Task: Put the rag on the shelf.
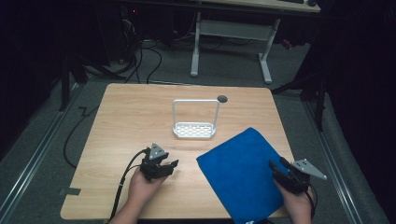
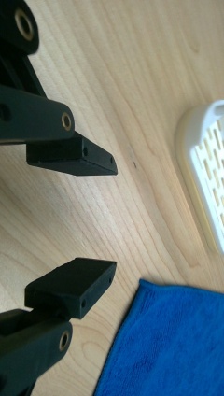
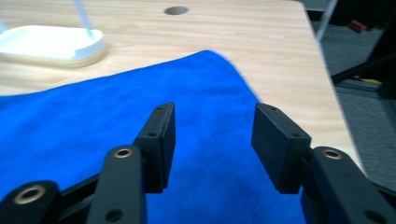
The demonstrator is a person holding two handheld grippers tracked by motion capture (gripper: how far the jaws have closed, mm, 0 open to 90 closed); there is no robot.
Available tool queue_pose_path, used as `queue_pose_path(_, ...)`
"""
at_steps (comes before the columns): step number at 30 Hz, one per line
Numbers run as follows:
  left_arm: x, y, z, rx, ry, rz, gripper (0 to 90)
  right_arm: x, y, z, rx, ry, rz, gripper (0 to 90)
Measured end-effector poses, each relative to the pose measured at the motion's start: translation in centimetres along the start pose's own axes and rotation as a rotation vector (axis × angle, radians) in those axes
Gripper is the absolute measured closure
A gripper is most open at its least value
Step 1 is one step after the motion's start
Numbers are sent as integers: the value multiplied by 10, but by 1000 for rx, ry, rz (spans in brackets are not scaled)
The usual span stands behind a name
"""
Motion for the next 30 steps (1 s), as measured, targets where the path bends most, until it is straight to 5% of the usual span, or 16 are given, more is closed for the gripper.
queue_pose_path(4,1,0,3,-8,-12,3,469,-2,-5,-6,-54,-1,-14,506)
queue_pose_path(22,10,9,24,25,-47,11,476,-9,-10,5,-79,-28,-34,491)
queue_pose_path(27,18,12,42,9,-101,15,643,-8,-11,5,-79,-28,-41,489)
queue_pose_path(30,25,15,49,34,-89,-2,681,-7,-11,5,-74,-24,-45,489)
Point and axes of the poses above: each handheld gripper's, and its own axes: x roughly forward along the jaws, y roughly out of its top, z roughly to its right, the point moved 9 cm from there along x, roughly forward along the jaws, and after that the axes turned 2 degrees about y, right-handed, at the moved point
